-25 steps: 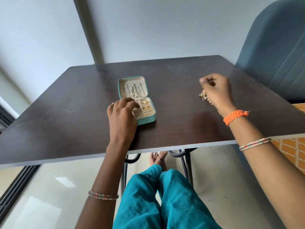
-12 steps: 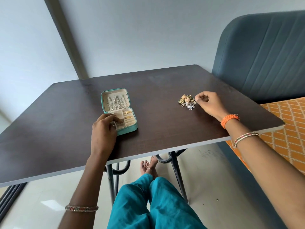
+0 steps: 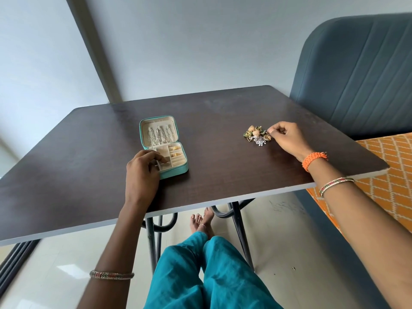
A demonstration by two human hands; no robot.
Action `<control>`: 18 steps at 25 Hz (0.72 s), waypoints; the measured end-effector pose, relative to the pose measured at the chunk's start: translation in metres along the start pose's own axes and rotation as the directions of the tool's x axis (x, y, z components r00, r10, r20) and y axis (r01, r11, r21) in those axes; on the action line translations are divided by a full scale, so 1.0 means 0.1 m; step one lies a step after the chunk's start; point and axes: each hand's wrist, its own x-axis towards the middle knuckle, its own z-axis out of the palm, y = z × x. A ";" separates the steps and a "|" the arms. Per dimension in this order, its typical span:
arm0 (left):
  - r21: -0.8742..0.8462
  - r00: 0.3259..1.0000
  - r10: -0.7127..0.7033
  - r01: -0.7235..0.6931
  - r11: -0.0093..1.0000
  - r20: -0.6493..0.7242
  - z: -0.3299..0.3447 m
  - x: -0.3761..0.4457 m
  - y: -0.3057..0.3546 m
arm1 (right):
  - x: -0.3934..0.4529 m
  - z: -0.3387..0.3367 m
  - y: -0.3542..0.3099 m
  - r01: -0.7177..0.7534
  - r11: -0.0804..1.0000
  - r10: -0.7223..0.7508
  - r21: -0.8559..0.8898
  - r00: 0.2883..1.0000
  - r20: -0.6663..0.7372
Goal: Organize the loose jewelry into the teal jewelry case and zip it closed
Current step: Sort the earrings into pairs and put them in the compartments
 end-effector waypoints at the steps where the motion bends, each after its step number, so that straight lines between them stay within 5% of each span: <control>1: -0.003 1.000 -0.004 0.004 1.000 0.004 0.00 0.00 0.00 | 0.01 -0.01 -0.01 -0.006 1.000 0.006 -0.017 1.000 0.007; 5: -0.003 1.000 -0.022 0.022 1.000 0.013 -0.01 0.00 0.01 | 0.03 -0.03 -0.10 0.008 0.990 0.005 -0.140 0.995 0.096; 9: -0.011 1.000 -0.027 0.027 1.000 0.013 0.00 0.00 0.01 | 0.01 -0.01 -0.13 0.010 0.996 -0.015 -0.094 0.998 -0.057; 14: -0.011 0.999 -0.027 0.027 1.000 0.019 0.00 0.00 0.01 | -0.12 -0.05 -0.35 0.008 0.967 0.023 0.256 0.993 -0.119; 18: -0.012 1.000 -0.014 0.014 1.000 0.002 0.00 0.01 -0.02 | -0.31 0.12 -0.87 -0.180 0.697 0.080 0.694 0.981 0.174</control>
